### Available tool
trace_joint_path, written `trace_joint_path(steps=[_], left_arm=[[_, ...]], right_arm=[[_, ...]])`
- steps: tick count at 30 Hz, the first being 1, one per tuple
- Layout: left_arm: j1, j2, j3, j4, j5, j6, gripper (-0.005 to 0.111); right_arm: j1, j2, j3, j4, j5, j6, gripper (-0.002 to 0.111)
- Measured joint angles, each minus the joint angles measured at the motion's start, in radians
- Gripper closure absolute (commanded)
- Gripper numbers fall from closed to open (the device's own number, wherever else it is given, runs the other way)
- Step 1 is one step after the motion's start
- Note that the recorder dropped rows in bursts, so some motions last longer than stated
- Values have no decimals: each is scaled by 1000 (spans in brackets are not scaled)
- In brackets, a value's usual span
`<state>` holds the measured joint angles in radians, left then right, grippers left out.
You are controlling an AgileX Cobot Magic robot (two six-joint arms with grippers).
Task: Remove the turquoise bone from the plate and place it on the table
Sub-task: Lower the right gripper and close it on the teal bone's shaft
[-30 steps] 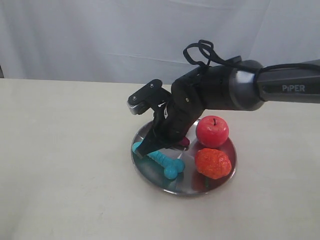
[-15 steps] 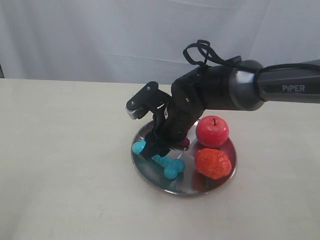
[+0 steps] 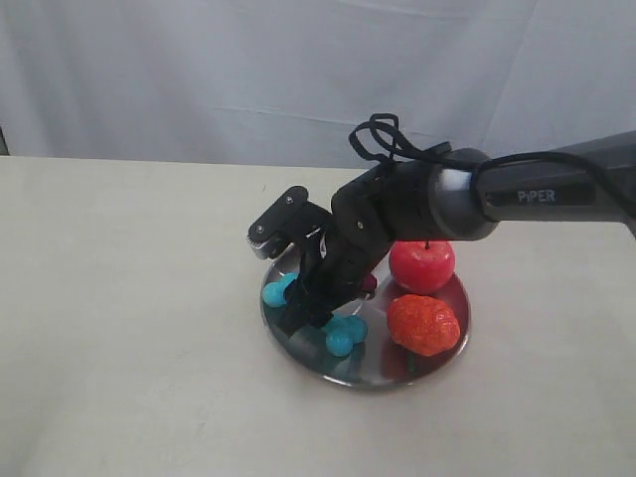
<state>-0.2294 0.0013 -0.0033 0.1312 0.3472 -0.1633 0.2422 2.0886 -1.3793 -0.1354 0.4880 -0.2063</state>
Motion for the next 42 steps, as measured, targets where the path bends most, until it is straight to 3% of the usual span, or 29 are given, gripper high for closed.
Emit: trace_joint_path(steps=[18,20,25,26,42], left_arm=[[0,0,0,0,0,0,107],[0,0,0,0,0,0,107],[0,0,0,0,0,0,107],[0,0,0,0,0,0,107],[0,0,0,0,0,0,107]], right_arm=[[0,38,0,0,-32,22,55],[0,38,0,0,-32,22,64],[0,38,0,6,-32,25,105],[0,38,0,6,-32,25,108],[0,31,-4,6,-27,36,109]])
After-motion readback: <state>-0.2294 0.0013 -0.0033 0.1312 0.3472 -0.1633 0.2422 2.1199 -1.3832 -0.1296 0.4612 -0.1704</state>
